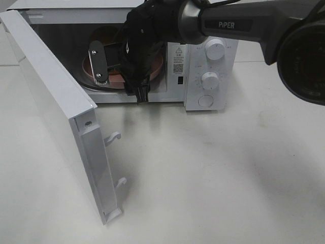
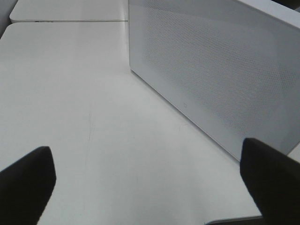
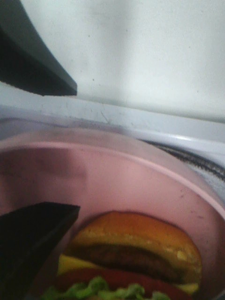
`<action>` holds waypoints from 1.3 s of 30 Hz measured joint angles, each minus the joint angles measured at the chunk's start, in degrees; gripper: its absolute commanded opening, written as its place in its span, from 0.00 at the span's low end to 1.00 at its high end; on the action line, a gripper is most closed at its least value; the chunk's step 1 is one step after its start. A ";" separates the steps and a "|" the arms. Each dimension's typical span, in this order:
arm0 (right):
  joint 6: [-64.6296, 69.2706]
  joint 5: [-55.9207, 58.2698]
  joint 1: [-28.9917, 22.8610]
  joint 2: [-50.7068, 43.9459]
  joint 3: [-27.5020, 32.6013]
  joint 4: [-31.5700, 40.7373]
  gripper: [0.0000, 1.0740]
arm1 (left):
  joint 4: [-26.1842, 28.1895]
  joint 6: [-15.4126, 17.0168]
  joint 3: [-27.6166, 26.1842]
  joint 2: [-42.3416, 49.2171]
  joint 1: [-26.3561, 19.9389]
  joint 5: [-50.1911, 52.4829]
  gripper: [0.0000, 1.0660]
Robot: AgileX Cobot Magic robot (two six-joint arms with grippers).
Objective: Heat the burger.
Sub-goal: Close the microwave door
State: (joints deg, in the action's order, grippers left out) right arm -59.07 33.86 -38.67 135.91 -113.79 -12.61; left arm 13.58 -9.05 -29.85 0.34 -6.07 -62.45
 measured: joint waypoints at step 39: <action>0.97 -20.86 0.00 -22.40 35.70 0.34 0.71 | 0.00 0.00 0.00 0.00 0.00 0.00 0.95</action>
State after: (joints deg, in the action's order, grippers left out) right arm -58.10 13.01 -38.67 113.50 -78.09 -12.26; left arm 13.58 -9.05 -29.85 0.34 -6.07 -62.45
